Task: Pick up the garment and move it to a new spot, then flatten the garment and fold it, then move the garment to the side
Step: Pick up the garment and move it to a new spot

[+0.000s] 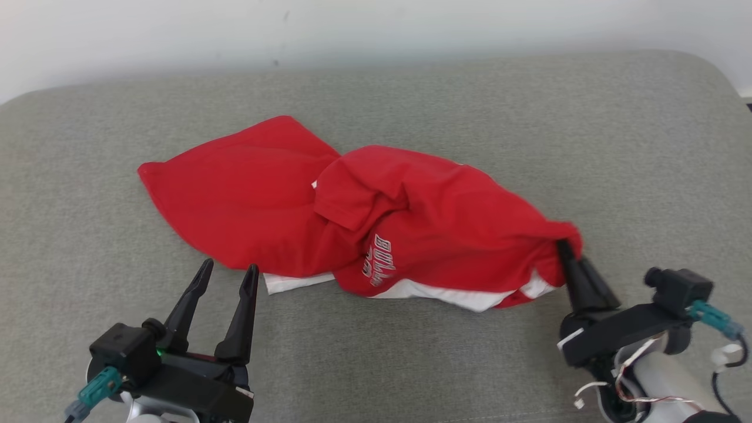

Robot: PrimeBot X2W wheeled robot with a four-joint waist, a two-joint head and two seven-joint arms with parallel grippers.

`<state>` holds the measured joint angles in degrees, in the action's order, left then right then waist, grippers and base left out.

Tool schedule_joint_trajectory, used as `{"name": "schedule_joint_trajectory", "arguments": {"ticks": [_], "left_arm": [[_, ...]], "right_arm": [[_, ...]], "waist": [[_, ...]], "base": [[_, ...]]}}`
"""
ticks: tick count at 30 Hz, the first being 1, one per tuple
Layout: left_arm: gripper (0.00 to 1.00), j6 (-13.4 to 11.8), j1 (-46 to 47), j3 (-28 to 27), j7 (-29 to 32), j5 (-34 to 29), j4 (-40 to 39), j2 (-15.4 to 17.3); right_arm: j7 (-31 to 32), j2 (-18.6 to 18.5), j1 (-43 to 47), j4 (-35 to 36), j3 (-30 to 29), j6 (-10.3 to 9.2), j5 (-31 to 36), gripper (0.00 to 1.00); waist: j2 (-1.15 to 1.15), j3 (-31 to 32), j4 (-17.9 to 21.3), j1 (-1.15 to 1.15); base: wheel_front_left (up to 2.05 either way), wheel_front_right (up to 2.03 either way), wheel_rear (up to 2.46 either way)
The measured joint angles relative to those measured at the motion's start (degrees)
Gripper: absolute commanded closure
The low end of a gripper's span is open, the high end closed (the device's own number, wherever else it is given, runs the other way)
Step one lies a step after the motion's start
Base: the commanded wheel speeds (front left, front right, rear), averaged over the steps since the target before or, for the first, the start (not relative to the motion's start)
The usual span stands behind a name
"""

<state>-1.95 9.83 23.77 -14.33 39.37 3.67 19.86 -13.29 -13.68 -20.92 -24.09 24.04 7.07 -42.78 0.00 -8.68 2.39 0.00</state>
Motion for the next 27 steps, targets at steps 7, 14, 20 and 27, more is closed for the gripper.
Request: {"name": "schedule_joint_trajectory", "arguments": {"ticks": [7, 14, 20, 27], "left_arm": [[0.0, 0.5, 0.1, 0.3, 0.0, -0.4, 0.6, -0.9], [0.0, 1.4, 0.1, 0.8, 0.0, -0.8, 1.0, -1.5], [0.0, 2.1, 0.4, 1.3, -0.2, -1.2, 1.3, -1.7], [0.0, 3.0, 2.0, 2.0, -0.2, -1.6, 2.0, -1.5]], "right_arm": [[-0.9, -2.2, -0.1, 1.9, -5.1, -1.11, 0.1, 1.0], [-1.0, -3.1, 0.7, 2.6, -8.9, -4.42, 1.0, 1.0], [-1.2, -2.4, 1.8, 4.0, -17.0, -13.4, 4.0, 1.0], [-1.3, 0.7, 1.8, 5.4, -13.8, -12.1, 6.1, 1.0]], "waist": [[-0.01, 0.4, 1.7, 0.0], [-0.01, 0.2, 1.9, 0.0], [-0.01, -1.2, 1.4, 0.0], [0.0, -2.7, 1.1, 0.0]], "base": [[0.0, 0.0, 0.0], [0.0, 0.0, 0.0], [0.0, 0.0, 0.0], [0.0, 0.0, 0.0]]}}
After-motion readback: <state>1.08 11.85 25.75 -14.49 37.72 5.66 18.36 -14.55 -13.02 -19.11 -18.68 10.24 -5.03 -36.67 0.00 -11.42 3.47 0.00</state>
